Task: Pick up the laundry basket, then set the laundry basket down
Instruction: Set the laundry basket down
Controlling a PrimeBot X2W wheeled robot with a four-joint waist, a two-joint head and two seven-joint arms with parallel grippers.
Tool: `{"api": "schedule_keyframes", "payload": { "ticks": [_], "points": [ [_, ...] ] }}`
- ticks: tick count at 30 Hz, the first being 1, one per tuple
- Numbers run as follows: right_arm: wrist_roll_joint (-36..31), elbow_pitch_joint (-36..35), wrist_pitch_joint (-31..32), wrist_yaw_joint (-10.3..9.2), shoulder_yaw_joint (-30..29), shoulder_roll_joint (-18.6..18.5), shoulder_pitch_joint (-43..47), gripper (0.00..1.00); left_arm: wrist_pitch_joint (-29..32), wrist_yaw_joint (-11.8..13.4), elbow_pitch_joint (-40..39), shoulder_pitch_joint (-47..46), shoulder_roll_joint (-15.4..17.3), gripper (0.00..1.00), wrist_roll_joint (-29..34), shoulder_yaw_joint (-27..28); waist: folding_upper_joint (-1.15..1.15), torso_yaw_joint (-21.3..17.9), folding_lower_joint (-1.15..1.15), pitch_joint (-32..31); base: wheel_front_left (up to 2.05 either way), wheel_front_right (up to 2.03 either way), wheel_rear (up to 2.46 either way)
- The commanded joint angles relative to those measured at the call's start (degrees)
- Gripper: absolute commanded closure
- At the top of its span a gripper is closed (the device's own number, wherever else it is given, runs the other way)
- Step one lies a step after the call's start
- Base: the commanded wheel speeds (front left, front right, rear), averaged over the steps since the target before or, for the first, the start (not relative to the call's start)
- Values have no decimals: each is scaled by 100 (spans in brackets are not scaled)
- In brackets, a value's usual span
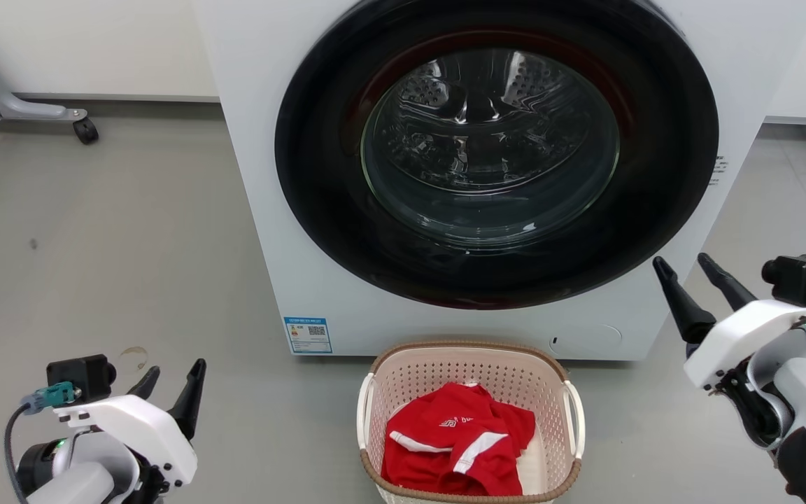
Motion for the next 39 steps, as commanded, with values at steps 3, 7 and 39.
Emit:
{"api": "schedule_keyframes", "payload": {
  "ticks": [3,7,39],
  "points": [
    [-296,-440,-78,-20,-489,-304,293,0,-77,683,-1226,230,763,0,190,611,0,20,0,-98,0,0,0],
    [-530,-727,-78,-20,-970,-441,593,0,-77,1270,-2257,688,1190,0,341,1001,0,30,0,-133,0,0,0],
    [-2455,-2881,777,-20,-4054,356,2913,0,84,2487,-4910,2816,1887,0,1250,2526,0,180,0,-49,0,0,0]
  ]
}}
